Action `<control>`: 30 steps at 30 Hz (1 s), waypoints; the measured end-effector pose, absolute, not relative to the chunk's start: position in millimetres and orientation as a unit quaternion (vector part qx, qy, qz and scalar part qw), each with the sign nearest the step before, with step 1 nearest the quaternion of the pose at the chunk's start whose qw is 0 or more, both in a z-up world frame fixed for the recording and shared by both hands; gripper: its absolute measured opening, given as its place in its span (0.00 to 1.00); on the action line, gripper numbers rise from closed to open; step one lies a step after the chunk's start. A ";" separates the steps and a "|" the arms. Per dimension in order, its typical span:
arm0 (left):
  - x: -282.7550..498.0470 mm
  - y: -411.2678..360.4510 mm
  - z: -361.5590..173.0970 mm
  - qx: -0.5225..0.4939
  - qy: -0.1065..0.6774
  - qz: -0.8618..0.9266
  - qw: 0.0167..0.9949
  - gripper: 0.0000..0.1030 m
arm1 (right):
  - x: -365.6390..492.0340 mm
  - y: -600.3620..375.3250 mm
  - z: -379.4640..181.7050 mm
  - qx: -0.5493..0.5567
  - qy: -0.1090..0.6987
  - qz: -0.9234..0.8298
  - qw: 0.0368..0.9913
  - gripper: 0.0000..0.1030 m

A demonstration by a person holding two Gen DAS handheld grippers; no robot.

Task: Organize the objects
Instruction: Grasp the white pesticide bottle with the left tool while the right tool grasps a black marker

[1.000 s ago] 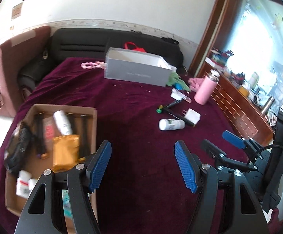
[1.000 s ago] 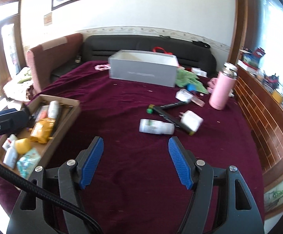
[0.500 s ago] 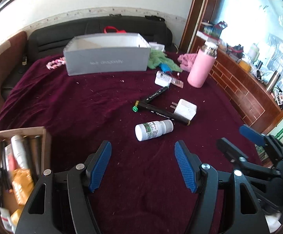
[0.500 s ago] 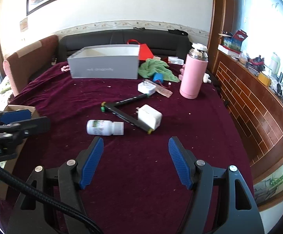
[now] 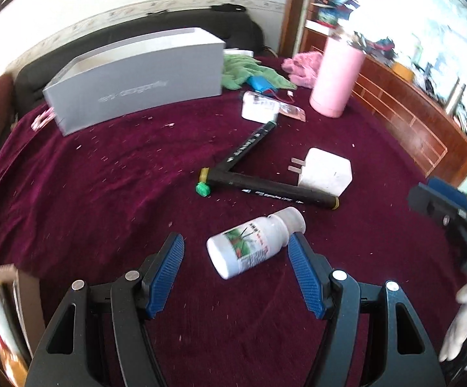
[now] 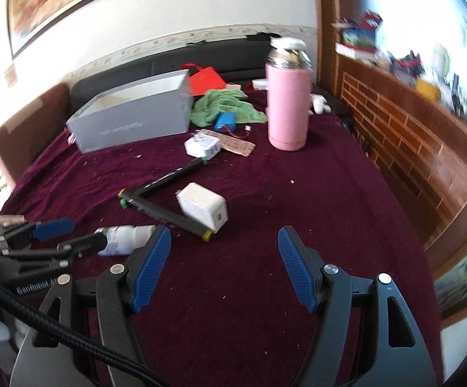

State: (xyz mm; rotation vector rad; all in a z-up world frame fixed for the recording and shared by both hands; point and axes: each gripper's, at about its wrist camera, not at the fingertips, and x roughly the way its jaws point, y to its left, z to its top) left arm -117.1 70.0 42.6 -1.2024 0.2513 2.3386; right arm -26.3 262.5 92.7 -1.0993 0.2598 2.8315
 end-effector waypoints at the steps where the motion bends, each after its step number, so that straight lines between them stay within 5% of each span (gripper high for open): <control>1: -118.8 73.9 39.4 -0.441 0.101 0.856 0.251 0.59 | -27.4 268.0 89.9 -0.360 0.097 0.927 0.047 0.67; 13: -129.4 121.3 8.0 -0.449 0.191 0.831 0.268 0.59 | -31.7 294.1 72.5 -0.356 0.142 0.923 0.045 0.67; 17: -126.2 117.6 10.7 -0.476 0.155 0.817 0.286 0.28 | -34.4 296.7 67.1 -0.359 0.147 0.921 0.045 0.67; 30: -77.8 49.8 23.6 -0.500 0.086 0.824 0.253 0.28 | -40.4 313.3 47.7 -0.371 0.205 0.905 0.013 0.67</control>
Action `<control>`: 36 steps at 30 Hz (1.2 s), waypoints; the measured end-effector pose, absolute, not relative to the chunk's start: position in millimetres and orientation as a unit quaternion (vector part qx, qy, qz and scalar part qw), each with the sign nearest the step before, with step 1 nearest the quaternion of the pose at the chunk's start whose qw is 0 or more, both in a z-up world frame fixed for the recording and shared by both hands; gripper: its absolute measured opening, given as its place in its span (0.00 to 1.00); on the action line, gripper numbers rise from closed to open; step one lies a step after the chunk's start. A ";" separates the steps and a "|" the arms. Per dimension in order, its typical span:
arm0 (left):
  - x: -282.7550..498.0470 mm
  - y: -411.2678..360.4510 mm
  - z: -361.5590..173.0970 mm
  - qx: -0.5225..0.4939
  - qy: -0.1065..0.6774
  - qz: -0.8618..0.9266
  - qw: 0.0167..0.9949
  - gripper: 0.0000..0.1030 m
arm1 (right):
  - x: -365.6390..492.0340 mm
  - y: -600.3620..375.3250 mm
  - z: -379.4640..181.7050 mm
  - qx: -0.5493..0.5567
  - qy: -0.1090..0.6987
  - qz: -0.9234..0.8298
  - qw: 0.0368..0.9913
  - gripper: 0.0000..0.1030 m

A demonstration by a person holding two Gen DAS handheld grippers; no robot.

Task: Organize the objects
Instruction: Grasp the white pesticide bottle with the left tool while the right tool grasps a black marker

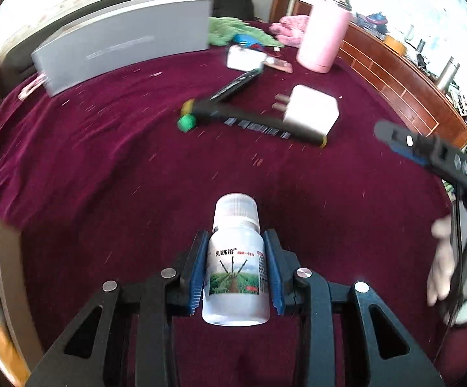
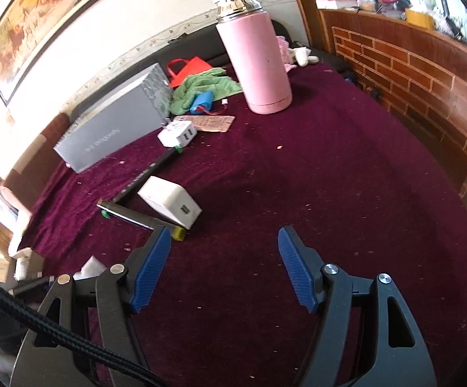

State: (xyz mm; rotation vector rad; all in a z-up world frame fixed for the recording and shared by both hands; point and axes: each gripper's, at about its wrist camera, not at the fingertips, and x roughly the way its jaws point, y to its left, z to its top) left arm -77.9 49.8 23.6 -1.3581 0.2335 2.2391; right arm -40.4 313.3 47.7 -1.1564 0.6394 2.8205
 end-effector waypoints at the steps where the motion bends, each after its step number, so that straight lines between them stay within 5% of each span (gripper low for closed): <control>1: -72.6 43.3 23.8 -0.501 0.081 0.825 0.249 0.28 | -40.4 312.7 47.5 -0.370 0.210 0.905 0.006 0.67; 6: -49.8 16.3 20.7 -0.508 0.070 0.828 0.226 0.28 | -46.4 288.8 55.2 -0.381 0.217 0.897 -0.058 0.67; 23: -54.9 -6.8 12.6 -0.506 -0.022 0.828 0.239 0.29 | -162.1 151.3 36.7 -0.460 -0.060 0.885 -0.020 0.66; 32: -57.4 -3.9 12.2 -0.500 -0.022 0.833 0.234 0.29 | -175.2 161.1 19.1 -0.500 -0.051 0.865 0.002 0.66; 36: -58.7 -1.7 11.9 -0.495 -0.024 0.839 0.227 0.29 | -170.0 159.3 19.3 -0.514 -0.044 0.856 -0.001 0.48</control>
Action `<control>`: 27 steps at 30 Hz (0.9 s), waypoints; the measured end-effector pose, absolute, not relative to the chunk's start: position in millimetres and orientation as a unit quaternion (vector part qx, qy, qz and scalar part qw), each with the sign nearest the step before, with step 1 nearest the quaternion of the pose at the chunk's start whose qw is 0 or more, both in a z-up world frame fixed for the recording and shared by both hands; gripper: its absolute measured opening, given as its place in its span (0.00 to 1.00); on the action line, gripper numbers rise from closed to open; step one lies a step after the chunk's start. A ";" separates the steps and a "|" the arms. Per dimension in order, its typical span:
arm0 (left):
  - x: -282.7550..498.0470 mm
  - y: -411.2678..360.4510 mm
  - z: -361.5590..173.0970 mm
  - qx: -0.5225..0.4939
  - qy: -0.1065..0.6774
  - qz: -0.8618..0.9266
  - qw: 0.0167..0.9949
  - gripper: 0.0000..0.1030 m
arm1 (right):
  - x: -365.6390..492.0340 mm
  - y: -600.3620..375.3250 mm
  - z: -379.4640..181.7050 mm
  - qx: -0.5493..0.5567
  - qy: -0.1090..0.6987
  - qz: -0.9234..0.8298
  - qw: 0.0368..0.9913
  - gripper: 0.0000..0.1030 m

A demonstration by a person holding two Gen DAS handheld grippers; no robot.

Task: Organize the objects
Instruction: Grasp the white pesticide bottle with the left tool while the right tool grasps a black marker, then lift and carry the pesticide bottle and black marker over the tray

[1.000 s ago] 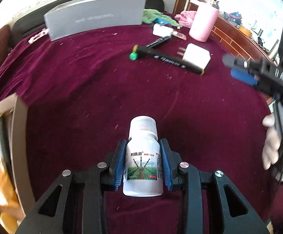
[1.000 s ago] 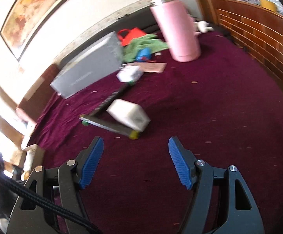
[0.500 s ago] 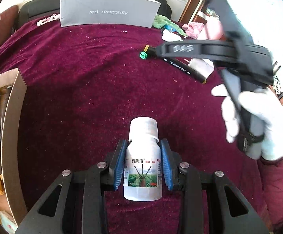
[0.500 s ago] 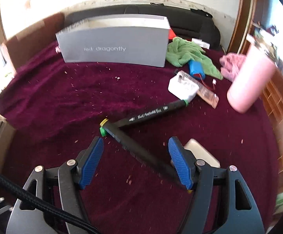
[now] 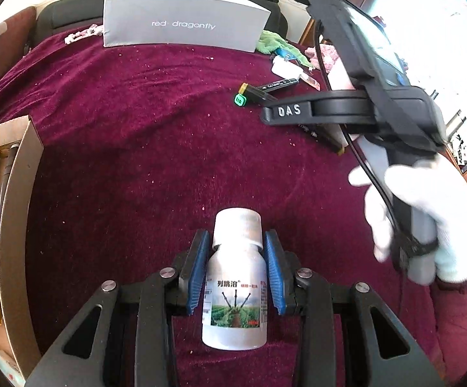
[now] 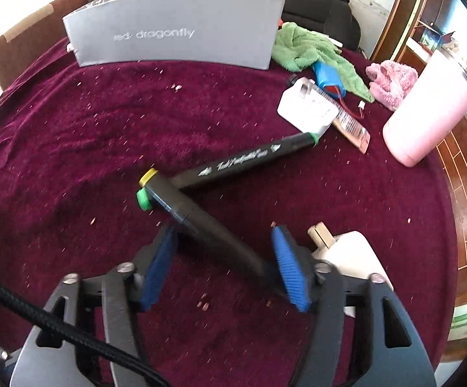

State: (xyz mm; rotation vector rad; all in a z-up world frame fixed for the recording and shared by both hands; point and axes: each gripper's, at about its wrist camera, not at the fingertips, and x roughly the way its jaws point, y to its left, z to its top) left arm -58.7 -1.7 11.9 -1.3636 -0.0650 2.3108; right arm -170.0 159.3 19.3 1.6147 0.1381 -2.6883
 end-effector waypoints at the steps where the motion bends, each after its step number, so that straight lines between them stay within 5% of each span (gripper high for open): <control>1: -58.4 -0.9 11.8 -0.494 -0.023 0.840 0.226 0.30 | -168.5 158.4 19.5 0.518 0.039 -0.854 0.004 0.43; 9: -54.0 -4.2 11.4 -0.488 -0.025 0.844 0.221 0.28 | -145.9 154.0 22.6 0.539 0.034 -0.841 0.010 0.12; 27: 10.9 -41.8 18.5 -0.499 -0.070 0.832 0.232 0.28 | -35.6 160.2 27.4 0.550 -0.017 -0.833 0.056 0.12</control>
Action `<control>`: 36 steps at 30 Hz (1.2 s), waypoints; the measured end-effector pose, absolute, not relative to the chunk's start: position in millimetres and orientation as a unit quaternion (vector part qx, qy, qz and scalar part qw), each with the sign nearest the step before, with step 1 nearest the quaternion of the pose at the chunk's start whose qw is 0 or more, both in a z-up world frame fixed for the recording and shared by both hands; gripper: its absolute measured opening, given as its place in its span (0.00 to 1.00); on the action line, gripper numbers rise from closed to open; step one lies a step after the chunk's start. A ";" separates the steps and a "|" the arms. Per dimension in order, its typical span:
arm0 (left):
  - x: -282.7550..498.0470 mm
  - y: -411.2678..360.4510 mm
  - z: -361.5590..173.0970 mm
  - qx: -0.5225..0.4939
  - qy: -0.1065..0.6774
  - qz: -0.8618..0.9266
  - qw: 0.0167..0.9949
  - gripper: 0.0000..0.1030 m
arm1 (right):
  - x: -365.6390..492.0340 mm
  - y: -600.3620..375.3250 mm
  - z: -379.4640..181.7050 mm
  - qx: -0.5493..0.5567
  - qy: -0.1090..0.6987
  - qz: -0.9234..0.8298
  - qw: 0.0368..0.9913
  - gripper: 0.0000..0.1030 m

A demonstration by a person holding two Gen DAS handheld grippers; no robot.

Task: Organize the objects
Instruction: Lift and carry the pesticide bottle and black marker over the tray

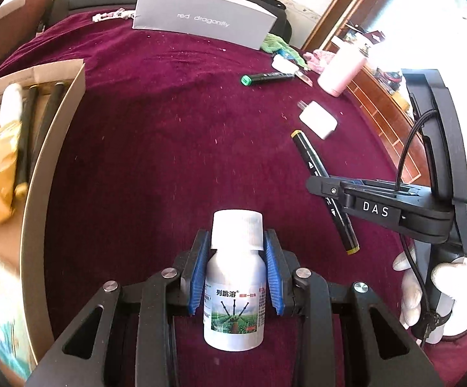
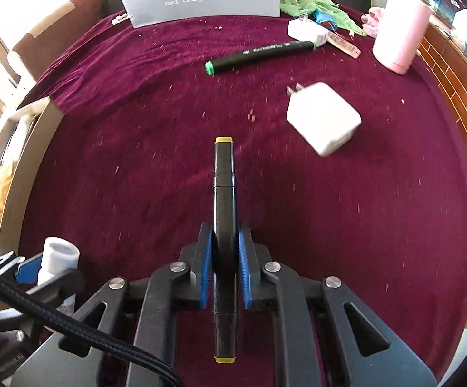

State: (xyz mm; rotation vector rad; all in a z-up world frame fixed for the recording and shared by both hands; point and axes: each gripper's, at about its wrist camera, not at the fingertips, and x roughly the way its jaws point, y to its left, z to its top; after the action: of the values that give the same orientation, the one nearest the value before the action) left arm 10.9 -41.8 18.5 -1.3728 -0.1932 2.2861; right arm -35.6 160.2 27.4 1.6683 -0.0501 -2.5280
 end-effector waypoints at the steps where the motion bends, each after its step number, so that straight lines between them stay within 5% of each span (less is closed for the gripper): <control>1: 17.0 -42.2 19.5 -0.498 -0.068 0.833 0.233 0.28 | -30.1 160.6 27.1 0.549 -0.018 -0.834 0.058 0.12; 36: 98.4 -167.0 87.7 -0.398 -0.140 0.886 0.194 0.28 | 62.2 63.6 73.2 0.516 -0.061 -0.833 0.192 0.12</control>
State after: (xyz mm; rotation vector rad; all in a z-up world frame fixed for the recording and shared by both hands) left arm 98.4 -167.0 87.7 -1.1156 -0.3919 2.4841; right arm 62.2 63.6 73.2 1.4477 -0.1719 -2.3370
